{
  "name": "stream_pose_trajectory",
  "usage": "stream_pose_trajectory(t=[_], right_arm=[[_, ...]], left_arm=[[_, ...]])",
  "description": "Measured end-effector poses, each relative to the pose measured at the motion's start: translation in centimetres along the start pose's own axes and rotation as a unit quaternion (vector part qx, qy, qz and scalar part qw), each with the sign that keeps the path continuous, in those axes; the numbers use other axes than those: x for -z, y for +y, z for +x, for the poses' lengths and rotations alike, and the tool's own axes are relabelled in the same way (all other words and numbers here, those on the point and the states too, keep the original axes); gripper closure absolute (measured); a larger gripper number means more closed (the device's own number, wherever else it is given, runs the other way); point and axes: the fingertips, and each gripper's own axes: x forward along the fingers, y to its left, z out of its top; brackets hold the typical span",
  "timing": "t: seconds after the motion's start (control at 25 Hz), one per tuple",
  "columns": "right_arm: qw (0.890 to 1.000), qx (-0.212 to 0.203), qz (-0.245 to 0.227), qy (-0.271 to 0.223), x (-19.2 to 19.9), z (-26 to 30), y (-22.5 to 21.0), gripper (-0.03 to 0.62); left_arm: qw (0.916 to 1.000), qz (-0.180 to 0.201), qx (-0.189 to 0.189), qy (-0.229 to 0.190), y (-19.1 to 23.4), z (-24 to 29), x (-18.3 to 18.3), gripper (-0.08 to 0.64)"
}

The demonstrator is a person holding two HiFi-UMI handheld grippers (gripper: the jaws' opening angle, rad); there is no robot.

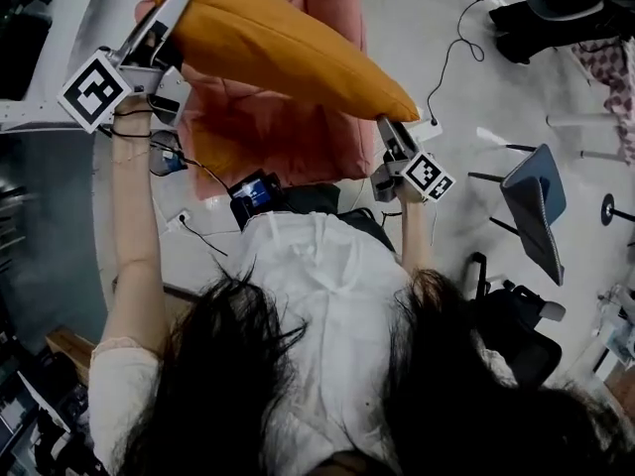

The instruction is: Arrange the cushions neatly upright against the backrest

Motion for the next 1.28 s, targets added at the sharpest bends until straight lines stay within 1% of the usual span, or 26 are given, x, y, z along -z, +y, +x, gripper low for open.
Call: stream_pose_trajectory(t=[0.04,0.08,0.16,0.2,0.24,0.28,0.32,0.4,0.44,0.56,0.68,0.8,0.96,1.04,1.12,1.2,1.28], right_arm=[[1.000,-0.012,0.006,-0.001,-0.6,0.4,0.3,0.296],[1.000,-0.026,0.008,0.008,-0.7,0.9,0.8,0.296],[0.997,-0.069,0.021,0.032,-0.4,2.1,2.4,0.298],[0.995,-0.092,0.031,0.038,-0.2,2.7,3.2,0.298],[0.993,-0.106,0.036,0.037,-0.2,3.1,3.9,0.298],[0.993,-0.111,0.031,0.034,-0.3,3.5,4.3,0.311],[0.993,-0.109,0.021,0.029,-0.5,3.7,4.7,0.390],[0.995,-0.102,-0.003,0.024,-0.9,4.2,5.5,0.434],[0.995,-0.098,-0.012,0.022,-1.2,4.5,5.8,0.450],[0.995,-0.087,-0.032,0.021,-2.7,5.6,6.2,0.465],[0.995,-0.073,-0.062,0.038,-3.8,7.0,6.7,0.471],[0.992,-0.062,-0.089,0.057,-3.6,8.7,7.8,0.472],[0.989,-0.056,-0.108,0.079,-2.9,11.3,8.5,0.474],[0.988,-0.053,-0.116,0.085,-2.5,12.4,8.7,0.476],[0.986,-0.047,-0.132,0.094,-1.9,13.5,9.3,0.476],[0.984,-0.039,-0.144,0.097,-1.6,14.5,9.8,0.482],[0.986,-0.032,-0.140,0.088,-2.1,15.3,10.2,0.489]], left_arm=[[1.0000,0.002,0.003,-0.002,-0.4,-0.4,-0.5,0.492],[1.0000,0.003,0.006,-0.004,-0.7,-0.9,-0.9,0.492],[0.9999,0.007,0.006,-0.009,-1.1,-1.9,-1.6,0.494],[0.9998,0.013,0.003,-0.012,-1.0,-2.5,-1.9,0.494],[0.9997,0.019,-0.001,-0.016,-0.8,-3.0,-2.3,0.494],[0.9996,0.019,-0.004,-0.021,-0.4,-3.7,-2.7,0.494],[0.9995,0.014,-0.007,-0.027,0.1,-4.3,-2.9,0.494],[0.9992,0.004,-0.019,-0.034,1.6,-5.7,-2.9,0.495],[0.9989,0.006,-0.031,-0.033,2.7,-6.4,-2.8,0.495],[0.9954,0.043,-0.083,-0.021,7.2,-8.5,-2.2,0.495],[0.9914,0.039,-0.124,-0.017,11.1,-10.1,-1.0,0.495],[0.9878,0.016,-0.154,-0.018,14.9,-12.2,-0.4,0.496],[0.9863,-0.046,-0.154,-0.037,20.1,-14.3,0.9,0.499],[0.9846,-0.057,-0.163,-0.029,23.1,-15.2,2.1,0.499],[0.9813,-0.070,-0.179,-0.011,25.8,-16.4,3.8,0.499],[0.9790,-0.102,-0.176,-0.011,27.6,-17.2,5.0,0.499],[0.9774,-0.139,-0.157,-0.026,28.4,-16.6,5.6,0.499]])
